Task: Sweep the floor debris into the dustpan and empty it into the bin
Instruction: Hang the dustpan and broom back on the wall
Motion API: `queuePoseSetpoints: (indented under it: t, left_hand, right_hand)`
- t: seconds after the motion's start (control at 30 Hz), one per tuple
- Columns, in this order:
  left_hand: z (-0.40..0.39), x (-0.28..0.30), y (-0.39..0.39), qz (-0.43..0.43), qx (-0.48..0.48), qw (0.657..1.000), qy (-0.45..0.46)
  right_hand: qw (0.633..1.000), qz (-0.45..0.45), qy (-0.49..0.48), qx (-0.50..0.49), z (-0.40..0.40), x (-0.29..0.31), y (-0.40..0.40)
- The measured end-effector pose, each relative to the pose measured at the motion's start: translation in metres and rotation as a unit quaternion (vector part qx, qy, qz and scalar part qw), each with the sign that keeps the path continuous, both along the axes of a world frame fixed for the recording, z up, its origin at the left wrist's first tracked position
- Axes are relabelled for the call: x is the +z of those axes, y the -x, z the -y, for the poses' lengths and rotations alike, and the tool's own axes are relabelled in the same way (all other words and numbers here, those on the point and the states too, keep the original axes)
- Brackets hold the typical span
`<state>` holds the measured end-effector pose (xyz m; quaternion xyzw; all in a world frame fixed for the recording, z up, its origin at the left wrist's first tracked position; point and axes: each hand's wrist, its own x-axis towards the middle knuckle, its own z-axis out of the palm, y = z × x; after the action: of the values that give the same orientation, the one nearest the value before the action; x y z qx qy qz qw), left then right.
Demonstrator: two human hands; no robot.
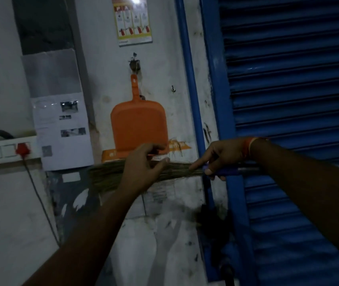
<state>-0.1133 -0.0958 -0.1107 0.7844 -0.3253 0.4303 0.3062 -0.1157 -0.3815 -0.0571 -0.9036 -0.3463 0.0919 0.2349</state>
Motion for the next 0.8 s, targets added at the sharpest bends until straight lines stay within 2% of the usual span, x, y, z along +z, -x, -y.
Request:
queuePoseSetpoints:
  t: [0.13, 0.2, 0.27, 0.4, 0.57, 0.7, 0.8]
  left_hand:
    - [-0.016, -0.024, 0.011, -0.001, 0.034, 0.981, -0.190]
    - [-0.013, -0.028, 0.014, 0.007, 0.035, 0.970, -0.241]
    - [-0.005, -0.031, 0.017, -0.010, 0.015, 0.968, -0.252]
    - [0.008, -0.041, 0.017, -0.131, -0.036, 0.957, -0.258]
    - [0.005, -0.071, 0.014, -0.138, -0.040, 0.973, -0.180]
    - [-0.011, -0.086, 0.009, -0.105, -0.013, 0.984, -0.144]
    - [-0.020, -0.099, 0.006, -0.123, 0.003, 0.985, -0.118]
  right_hand:
    - [0.999, -0.020, 0.028, 0.018, -0.021, -0.012, 0.021]
    - [0.997, -0.014, 0.066, 0.023, -0.031, -0.013, 0.028]
    - [0.994, -0.004, 0.103, 0.030, -0.039, -0.015, 0.032]
    - [0.992, 0.010, 0.117, 0.049, -0.049, -0.021, 0.040]
    - [0.996, 0.019, 0.072, 0.054, -0.057, -0.043, 0.035]
    - [0.974, 0.206, 0.087, 0.029, -0.070, -0.062, 0.028]
    - [0.939, 0.343, 0.008, -0.021, -0.088, -0.088, 0.020]
